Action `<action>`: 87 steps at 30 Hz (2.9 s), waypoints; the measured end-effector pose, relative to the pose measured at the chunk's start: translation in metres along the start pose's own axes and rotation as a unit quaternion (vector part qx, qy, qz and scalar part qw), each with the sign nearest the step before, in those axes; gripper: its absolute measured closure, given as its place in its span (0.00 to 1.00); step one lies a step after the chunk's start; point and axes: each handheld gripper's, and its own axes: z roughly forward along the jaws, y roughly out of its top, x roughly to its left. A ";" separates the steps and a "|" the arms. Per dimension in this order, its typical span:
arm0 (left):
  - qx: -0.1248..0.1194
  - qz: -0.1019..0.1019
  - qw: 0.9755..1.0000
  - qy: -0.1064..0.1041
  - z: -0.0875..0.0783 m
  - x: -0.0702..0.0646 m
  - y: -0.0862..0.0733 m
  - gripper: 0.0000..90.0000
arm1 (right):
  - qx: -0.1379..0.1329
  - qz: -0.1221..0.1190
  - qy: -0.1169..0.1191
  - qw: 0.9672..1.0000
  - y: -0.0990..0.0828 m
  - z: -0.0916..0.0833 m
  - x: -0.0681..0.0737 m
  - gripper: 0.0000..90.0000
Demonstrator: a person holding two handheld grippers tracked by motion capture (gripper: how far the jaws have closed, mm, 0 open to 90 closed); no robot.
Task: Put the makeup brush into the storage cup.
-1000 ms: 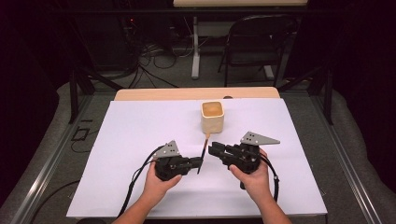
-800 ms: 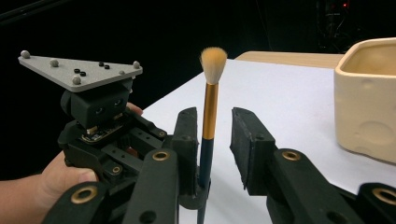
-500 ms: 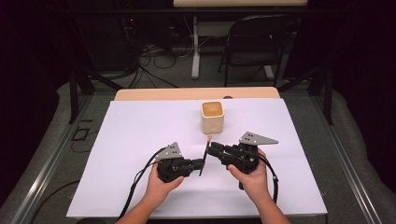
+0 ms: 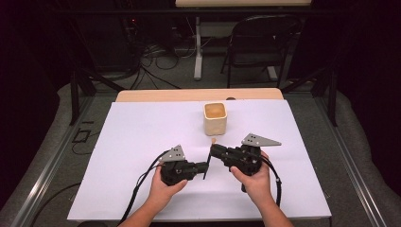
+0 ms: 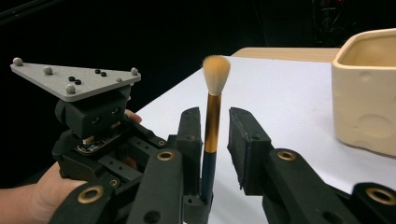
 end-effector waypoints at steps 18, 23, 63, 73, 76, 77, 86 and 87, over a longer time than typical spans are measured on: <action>0.001 -0.001 1.000 -0.004 0.003 -0.001 -0.002 0.94 | 0.001 0.010 -0.001 1.000 -0.001 0.001 0.000 0.87; 0.003 -0.001 1.000 -0.005 0.003 -0.001 -0.002 0.94 | 0.001 0.013 -0.002 1.000 -0.001 0.001 0.000 0.89; -0.001 -0.011 1.000 -0.008 0.004 0.000 -0.003 0.78 | -0.002 0.010 -0.010 1.000 -0.001 -0.001 0.001 0.93; -0.004 -0.018 1.000 0.020 -0.002 0.001 -0.001 0.62 | -0.004 -0.010 -0.024 1.000 0.000 -0.004 0.001 0.93; -0.002 -0.013 0.999 0.031 -0.004 0.002 -0.001 0.58 | -0.003 -0.015 -0.026 1.000 0.000 -0.004 0.002 0.93; -0.002 -0.013 0.999 0.036 -0.005 0.002 -0.001 0.57 | -0.003 -0.016 -0.027 1.000 0.000 -0.004 0.002 0.93; -0.004 0.006 0.996 0.087 -0.021 0.003 0.003 0.48 | -0.006 -0.032 -0.039 0.999 0.000 -0.003 0.001 0.93; -0.003 0.009 0.996 0.093 -0.023 0.003 0.004 0.48 | -0.007 -0.033 -0.041 0.999 0.000 -0.003 0.001 0.93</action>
